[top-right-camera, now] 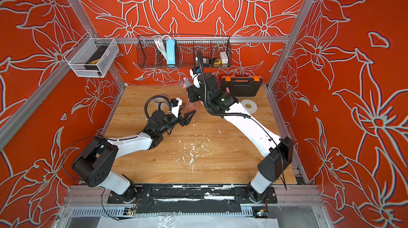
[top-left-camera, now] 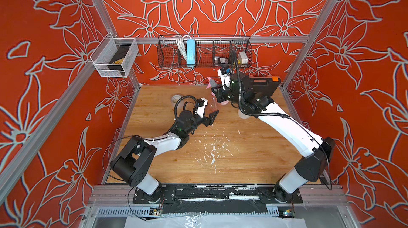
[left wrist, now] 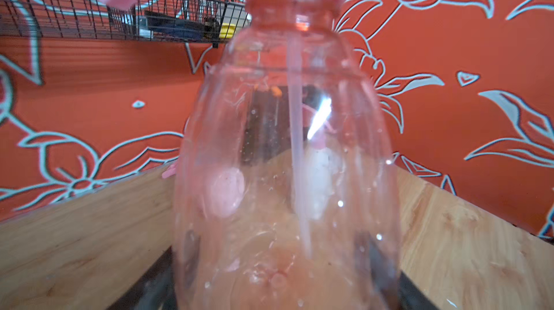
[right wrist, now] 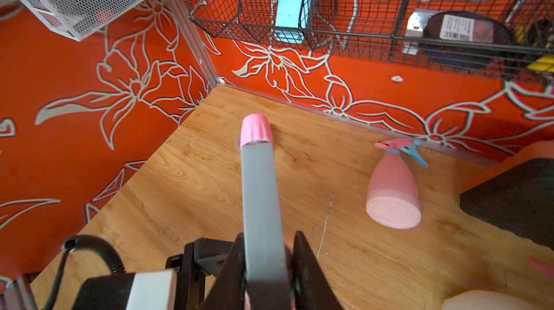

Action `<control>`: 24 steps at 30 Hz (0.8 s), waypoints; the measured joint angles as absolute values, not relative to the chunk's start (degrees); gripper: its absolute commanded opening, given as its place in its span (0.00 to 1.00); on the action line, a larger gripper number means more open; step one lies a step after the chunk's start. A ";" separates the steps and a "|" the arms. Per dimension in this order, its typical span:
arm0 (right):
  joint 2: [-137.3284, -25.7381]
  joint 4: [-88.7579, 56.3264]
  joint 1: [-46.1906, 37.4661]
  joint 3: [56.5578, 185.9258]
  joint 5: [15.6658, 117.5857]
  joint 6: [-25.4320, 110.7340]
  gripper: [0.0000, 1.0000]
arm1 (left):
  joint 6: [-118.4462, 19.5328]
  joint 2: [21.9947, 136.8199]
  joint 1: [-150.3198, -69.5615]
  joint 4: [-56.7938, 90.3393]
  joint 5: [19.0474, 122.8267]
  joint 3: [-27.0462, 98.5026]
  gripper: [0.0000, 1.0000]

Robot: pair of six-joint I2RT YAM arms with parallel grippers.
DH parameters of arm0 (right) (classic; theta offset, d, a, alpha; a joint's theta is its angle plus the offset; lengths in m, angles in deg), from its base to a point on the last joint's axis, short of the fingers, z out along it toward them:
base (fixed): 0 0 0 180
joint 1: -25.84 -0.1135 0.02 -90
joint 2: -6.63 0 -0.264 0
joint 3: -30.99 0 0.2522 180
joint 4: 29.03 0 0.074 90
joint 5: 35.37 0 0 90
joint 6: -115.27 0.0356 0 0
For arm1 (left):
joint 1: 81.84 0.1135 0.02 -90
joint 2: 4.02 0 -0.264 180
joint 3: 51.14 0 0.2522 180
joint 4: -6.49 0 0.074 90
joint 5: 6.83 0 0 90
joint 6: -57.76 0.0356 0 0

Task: Attach spray nozzles to spray bottles
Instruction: Screw the spray nozzle on the spray bottle, then place the spray bottle at the center of the board.

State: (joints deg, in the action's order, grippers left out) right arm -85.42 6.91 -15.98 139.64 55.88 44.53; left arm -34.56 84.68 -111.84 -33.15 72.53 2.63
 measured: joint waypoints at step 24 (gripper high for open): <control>-61.70 11.32 -9.71 111.93 38.84 45.19 0.00 | -35.94 86.74 -112.39 -41.41 76.73 -2.57 0.98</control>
